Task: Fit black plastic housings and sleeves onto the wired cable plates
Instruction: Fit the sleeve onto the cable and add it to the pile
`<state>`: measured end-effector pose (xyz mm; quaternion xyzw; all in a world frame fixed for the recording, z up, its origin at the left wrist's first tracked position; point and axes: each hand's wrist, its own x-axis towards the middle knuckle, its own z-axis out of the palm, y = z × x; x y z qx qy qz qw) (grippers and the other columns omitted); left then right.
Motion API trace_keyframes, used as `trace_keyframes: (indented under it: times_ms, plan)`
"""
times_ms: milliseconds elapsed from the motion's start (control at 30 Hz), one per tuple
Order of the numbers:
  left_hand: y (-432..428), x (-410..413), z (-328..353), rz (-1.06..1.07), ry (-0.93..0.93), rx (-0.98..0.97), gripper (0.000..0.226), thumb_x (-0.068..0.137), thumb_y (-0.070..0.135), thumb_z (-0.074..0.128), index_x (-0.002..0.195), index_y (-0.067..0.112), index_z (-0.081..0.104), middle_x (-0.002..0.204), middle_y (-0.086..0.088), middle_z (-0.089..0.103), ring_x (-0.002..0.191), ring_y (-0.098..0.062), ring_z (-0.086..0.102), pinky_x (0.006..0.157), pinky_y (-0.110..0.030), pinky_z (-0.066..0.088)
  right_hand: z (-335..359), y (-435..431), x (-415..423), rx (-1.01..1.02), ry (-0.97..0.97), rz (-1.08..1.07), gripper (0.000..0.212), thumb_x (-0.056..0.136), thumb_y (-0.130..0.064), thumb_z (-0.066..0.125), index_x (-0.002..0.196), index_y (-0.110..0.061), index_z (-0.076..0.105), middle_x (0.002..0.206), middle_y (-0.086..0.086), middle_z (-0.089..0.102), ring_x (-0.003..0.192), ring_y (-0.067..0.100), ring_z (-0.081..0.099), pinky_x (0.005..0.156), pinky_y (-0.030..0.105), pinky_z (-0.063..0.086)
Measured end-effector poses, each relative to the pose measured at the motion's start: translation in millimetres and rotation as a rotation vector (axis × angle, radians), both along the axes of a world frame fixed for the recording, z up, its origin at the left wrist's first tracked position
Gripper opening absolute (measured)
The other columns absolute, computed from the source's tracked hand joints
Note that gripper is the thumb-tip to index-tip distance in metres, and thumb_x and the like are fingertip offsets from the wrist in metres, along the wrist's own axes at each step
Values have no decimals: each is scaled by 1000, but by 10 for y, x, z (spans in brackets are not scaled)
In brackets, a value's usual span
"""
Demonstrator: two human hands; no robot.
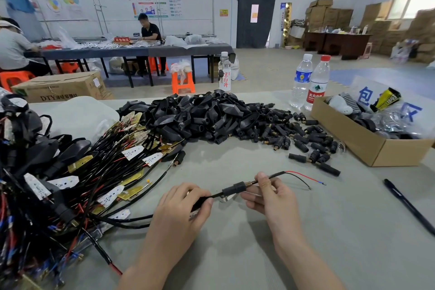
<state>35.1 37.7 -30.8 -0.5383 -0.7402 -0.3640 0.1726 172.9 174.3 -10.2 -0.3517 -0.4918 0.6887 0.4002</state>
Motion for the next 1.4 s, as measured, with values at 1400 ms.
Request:
trace_keyframes:
  times_ms: [1400]
  plan:
    - [23, -51, -69, 23, 137, -19, 22, 89, 40, 61, 98, 24, 73, 96, 9, 63, 89, -16, 59, 76, -36, 50, 25, 64, 5, -7, 88, -117, 25, 101, -29, 52, 90, -6, 54, 81, 8, 77, 63, 15, 72, 49, 22, 54]
